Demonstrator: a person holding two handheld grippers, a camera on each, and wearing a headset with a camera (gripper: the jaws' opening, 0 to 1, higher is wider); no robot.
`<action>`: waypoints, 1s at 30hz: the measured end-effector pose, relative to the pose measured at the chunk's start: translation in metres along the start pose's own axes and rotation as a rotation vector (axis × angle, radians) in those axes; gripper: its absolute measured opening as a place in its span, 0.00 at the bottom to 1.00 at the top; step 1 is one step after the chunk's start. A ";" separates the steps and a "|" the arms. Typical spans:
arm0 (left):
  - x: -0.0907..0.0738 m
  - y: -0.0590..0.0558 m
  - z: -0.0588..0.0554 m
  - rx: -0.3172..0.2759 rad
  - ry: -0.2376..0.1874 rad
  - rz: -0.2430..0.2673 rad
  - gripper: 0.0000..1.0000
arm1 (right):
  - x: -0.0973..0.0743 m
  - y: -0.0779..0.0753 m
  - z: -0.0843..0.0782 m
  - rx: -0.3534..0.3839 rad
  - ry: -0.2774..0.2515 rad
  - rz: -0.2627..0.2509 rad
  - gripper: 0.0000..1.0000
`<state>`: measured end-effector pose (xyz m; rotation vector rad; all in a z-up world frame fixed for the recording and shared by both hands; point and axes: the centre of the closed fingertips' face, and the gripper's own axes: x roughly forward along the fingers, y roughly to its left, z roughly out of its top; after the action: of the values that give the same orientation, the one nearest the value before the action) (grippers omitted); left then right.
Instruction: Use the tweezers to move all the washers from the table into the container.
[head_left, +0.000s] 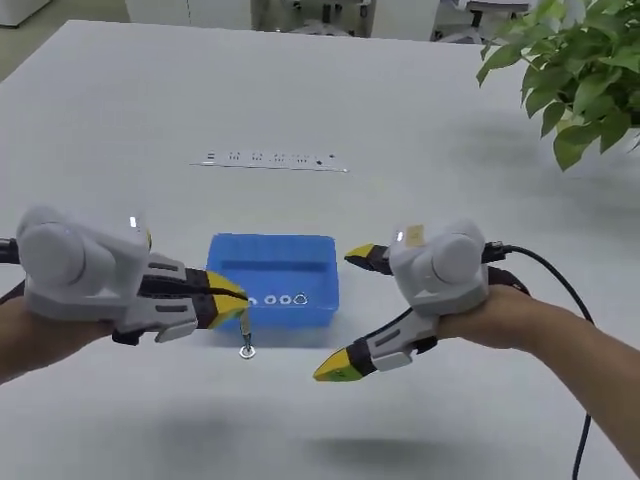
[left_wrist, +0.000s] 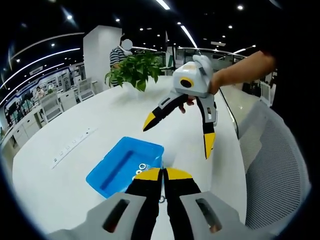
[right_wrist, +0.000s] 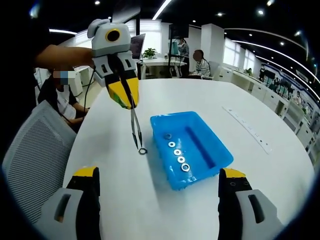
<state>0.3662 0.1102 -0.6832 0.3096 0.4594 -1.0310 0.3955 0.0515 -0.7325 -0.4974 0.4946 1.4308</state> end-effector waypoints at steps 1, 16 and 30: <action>0.000 0.000 -0.001 0.000 0.002 -0.001 0.06 | 0.000 0.000 0.000 -0.001 -0.001 0.001 0.99; 0.007 -0.003 -0.012 0.017 0.017 -0.013 0.06 | 0.002 0.006 -0.003 0.005 0.004 0.009 0.98; 0.005 -0.007 -0.013 0.044 0.017 -0.048 0.06 | 0.009 0.020 0.007 -0.050 -0.024 0.069 0.78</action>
<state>0.3596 0.1088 -0.6970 0.3479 0.4616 -1.0868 0.3765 0.0647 -0.7331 -0.5062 0.4615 1.5162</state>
